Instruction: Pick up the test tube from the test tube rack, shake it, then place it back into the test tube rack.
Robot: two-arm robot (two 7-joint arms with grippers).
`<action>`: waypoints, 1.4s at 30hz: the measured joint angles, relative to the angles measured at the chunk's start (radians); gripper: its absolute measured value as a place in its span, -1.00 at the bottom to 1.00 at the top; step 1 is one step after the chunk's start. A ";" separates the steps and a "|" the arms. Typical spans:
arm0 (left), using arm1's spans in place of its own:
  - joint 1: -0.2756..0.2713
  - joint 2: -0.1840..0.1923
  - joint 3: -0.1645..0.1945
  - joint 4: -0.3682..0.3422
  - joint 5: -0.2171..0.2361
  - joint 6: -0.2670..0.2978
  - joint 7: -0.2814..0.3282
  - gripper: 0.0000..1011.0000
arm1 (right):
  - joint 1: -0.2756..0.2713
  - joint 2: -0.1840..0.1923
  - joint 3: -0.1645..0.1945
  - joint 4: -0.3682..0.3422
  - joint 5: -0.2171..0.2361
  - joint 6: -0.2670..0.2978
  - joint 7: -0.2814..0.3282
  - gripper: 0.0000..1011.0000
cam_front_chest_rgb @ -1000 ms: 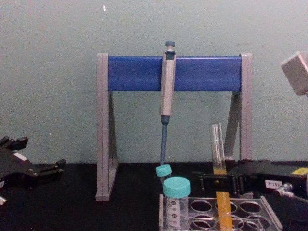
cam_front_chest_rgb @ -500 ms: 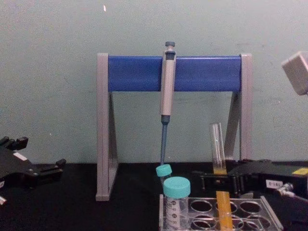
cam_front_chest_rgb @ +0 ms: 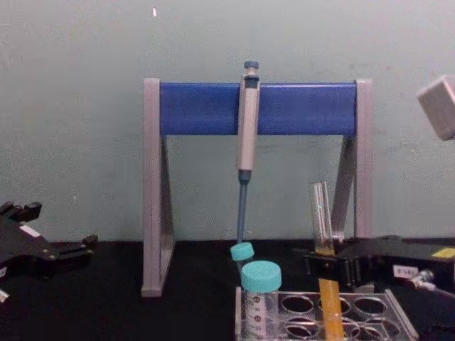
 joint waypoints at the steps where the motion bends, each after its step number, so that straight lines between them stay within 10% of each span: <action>1: 0.000 0.000 0.000 0.000 0.000 0.000 0.000 0.98 | 0.000 0.000 0.000 0.000 0.000 0.000 0.000 0.11; 12: 0.000 0.000 0.000 0.000 0.000 0.000 0.000 0.98 | 0.000 0.000 0.000 0.000 0.001 0.000 0.000 -0.54; 42: 0.000 0.000 0.000 0.000 0.000 0.000 0.000 0.98 | -0.027 0.004 0.005 -0.001 -0.047 -0.097 0.027 -0.54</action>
